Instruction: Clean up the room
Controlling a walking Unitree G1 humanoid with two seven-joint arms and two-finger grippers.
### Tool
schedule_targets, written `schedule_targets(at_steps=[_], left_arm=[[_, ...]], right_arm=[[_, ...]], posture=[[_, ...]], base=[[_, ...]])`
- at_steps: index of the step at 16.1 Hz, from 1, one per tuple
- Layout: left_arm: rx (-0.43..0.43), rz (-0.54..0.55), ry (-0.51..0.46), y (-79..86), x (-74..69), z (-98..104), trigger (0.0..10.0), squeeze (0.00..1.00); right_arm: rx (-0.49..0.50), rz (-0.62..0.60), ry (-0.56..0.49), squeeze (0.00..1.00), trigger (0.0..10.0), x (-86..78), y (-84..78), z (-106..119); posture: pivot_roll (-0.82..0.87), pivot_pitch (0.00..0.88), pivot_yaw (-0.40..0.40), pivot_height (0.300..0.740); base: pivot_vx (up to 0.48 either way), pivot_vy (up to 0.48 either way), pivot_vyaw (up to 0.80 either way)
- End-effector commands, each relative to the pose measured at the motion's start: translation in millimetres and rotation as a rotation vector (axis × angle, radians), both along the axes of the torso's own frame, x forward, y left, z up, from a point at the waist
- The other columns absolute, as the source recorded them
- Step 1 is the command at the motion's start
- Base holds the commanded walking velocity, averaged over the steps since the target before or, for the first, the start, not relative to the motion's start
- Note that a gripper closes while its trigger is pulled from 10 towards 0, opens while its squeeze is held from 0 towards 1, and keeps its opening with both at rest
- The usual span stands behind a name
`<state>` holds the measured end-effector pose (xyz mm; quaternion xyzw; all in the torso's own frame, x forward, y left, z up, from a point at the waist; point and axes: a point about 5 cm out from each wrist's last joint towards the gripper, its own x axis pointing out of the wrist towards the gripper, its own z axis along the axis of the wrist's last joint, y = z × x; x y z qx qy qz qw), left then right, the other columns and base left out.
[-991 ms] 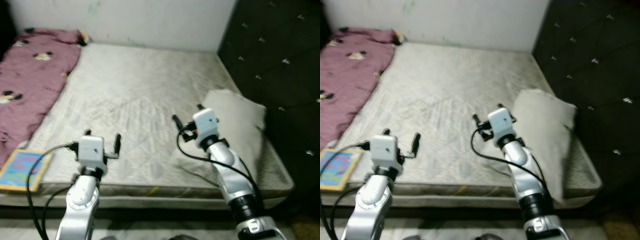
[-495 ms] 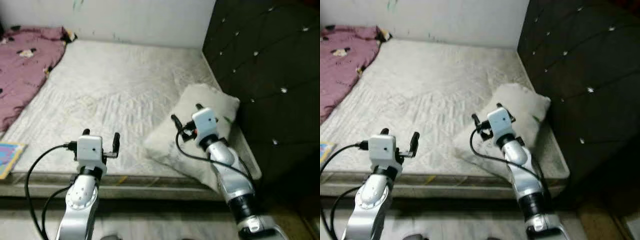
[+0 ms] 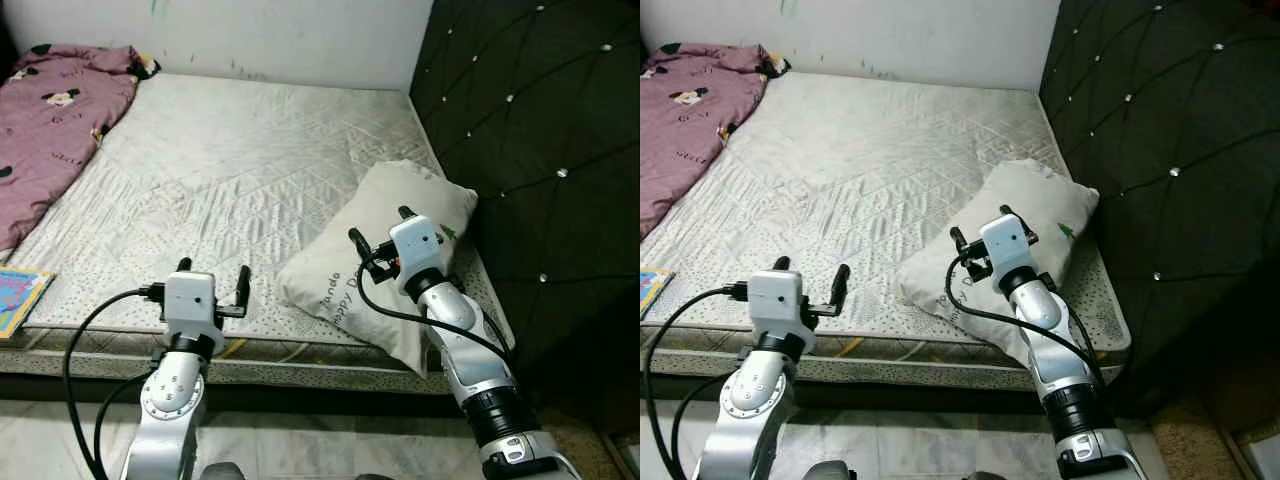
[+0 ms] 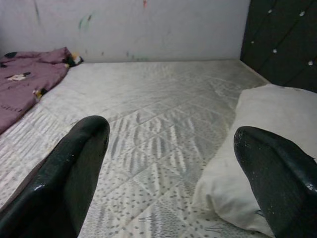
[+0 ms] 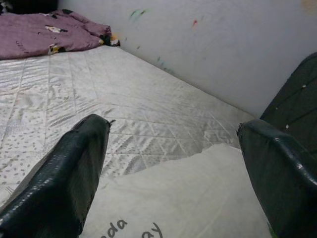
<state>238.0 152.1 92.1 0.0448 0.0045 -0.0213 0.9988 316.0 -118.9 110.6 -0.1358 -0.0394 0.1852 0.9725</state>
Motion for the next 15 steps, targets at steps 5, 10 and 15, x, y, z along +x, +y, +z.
schedule_targets(at_steps=[5, 10, 15], left_arm=[[0.000, -0.017, -0.010, -2.3, 2.0, 2.2, 10.0, 0.00], [-0.003, -0.038, -0.019, -3.0, 1.7, 3.3, 10.0, 0.00], [-0.010, -0.047, -0.021, -3.5, 2.5, 3.4, 10.0, 0.00]], right_arm=[[-0.021, 0.023, -0.031, 0.00, 10.0, 1.2, 3.6, 5.2], [-0.015, 0.009, -0.030, 0.00, 10.0, 1.2, 1.5, 4.8], [-0.013, 0.005, -0.030, 0.00, 10.0, 1.8, 1.2, 4.7]], posture=[[0.02, 0.000, -0.064, 0.740], [0.01, 0.000, -0.057, 0.740], [0.01, 0.000, -0.058, 0.740]], base=[[0.000, 0.000, 0.57], [0.000, 0.000, 0.00], [0.284, 0.000, 0.00]])
